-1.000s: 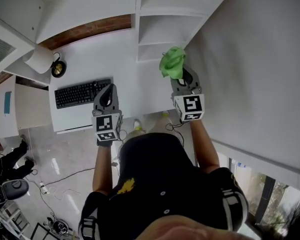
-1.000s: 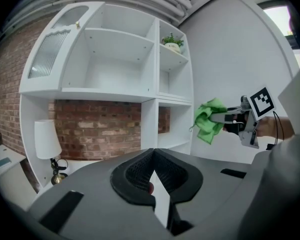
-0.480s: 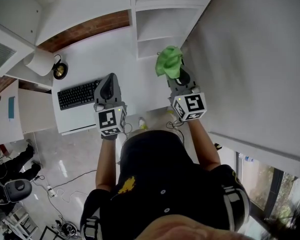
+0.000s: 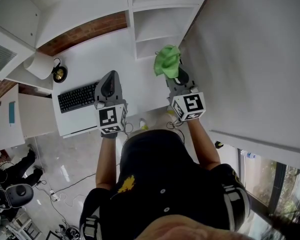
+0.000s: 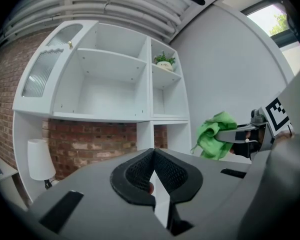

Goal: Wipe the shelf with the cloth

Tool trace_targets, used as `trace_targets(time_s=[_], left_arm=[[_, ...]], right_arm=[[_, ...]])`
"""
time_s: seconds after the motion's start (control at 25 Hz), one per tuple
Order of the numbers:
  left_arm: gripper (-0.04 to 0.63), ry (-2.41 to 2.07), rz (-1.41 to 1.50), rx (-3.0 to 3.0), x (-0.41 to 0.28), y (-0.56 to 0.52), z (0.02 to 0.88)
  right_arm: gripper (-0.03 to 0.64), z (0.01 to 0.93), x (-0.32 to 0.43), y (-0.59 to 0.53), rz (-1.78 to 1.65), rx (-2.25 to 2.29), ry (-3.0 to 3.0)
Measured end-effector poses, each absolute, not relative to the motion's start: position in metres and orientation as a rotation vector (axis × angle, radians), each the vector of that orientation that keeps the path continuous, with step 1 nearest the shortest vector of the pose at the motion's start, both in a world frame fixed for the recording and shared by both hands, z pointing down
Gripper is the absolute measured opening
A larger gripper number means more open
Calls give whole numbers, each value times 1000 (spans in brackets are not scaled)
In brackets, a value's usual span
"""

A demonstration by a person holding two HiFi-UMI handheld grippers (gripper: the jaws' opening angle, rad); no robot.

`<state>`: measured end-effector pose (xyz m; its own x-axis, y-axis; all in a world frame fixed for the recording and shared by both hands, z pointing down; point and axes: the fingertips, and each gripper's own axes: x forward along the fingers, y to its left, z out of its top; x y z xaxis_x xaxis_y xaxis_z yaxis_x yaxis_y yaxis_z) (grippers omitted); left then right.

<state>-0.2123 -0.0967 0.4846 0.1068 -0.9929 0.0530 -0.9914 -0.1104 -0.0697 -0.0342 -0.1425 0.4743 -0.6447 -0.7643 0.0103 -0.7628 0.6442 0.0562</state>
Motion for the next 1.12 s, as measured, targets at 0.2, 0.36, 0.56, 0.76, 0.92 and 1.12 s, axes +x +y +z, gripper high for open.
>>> trace_targets(time_s=[0.2, 0.36, 0.56, 0.76, 0.92, 1.12], left_arm=[[18, 2076, -131, -2333, -211, -97, 484], [18, 2068, -137, -2332, -208, -91, 482], [18, 2058, -151, -2352, -212, -84, 478], [18, 1978, -125, -2355, -193, -80, 465], [18, 1916, -176, -2431, -163, -74, 482], [18, 1880, -184, -2483, -150, -96, 514]], right_arm=[[84, 473, -36, -140, -106, 1293, -2806], [84, 470, -37, -137, -124, 1274, -2814], [84, 456, -49, -128, -168, 1171, -2873], [84, 424, -50, -119, -326, 1005, -2933], [84, 419, -25, -112, -355, 1023, -2917], [84, 440, -7, -131, -413, 1121, -2890]])
